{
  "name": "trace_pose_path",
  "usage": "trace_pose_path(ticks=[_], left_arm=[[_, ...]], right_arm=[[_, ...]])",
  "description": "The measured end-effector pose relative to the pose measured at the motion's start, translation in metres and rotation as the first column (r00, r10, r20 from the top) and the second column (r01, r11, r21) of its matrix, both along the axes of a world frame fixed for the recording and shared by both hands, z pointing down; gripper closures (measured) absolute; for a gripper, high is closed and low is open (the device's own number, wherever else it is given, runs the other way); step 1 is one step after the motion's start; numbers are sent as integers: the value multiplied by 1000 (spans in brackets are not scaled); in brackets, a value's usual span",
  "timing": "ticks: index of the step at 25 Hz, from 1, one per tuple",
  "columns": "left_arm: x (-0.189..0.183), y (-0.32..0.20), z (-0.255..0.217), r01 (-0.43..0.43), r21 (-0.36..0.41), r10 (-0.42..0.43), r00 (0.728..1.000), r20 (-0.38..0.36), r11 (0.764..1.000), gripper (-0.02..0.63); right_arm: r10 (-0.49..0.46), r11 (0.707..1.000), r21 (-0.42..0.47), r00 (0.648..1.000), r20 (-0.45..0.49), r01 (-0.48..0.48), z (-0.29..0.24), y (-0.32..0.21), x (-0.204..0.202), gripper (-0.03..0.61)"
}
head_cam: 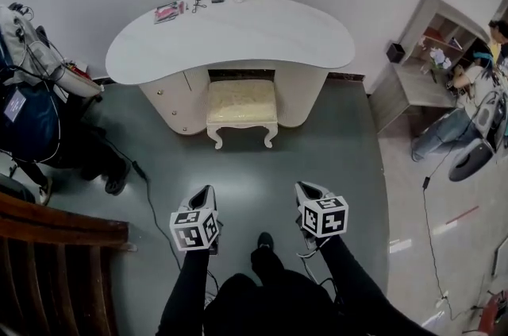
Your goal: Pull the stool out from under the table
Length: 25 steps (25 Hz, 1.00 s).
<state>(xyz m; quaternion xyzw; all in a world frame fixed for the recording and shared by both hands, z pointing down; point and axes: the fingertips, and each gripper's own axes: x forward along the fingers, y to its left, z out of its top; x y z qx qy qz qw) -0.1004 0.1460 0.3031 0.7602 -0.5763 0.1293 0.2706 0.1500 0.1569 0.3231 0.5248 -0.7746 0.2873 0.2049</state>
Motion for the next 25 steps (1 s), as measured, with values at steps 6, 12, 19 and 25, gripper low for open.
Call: trace_pose_path(ticks=[6,12,19,25], left_arm=[[6,-49,-2,17,-4,-17,999,43,1000,606],[-9,-87,18,29,-32,-26,995,93,999,606],[-17,-136,55,15,-73,-9,995,95,997,606],[-26,-193,112,2,-93,5,997,73,996,606]], right_arm=[[-21,999,-31,1000,-16,21,16,-48,16,575],[-35,999,-38,998,-54,33,42,-88,12,575],[-50,997,-55,994,-96,44,72,-136,6,575],[-44,997,-65,990,-135,36,127,-192,-1,575]])
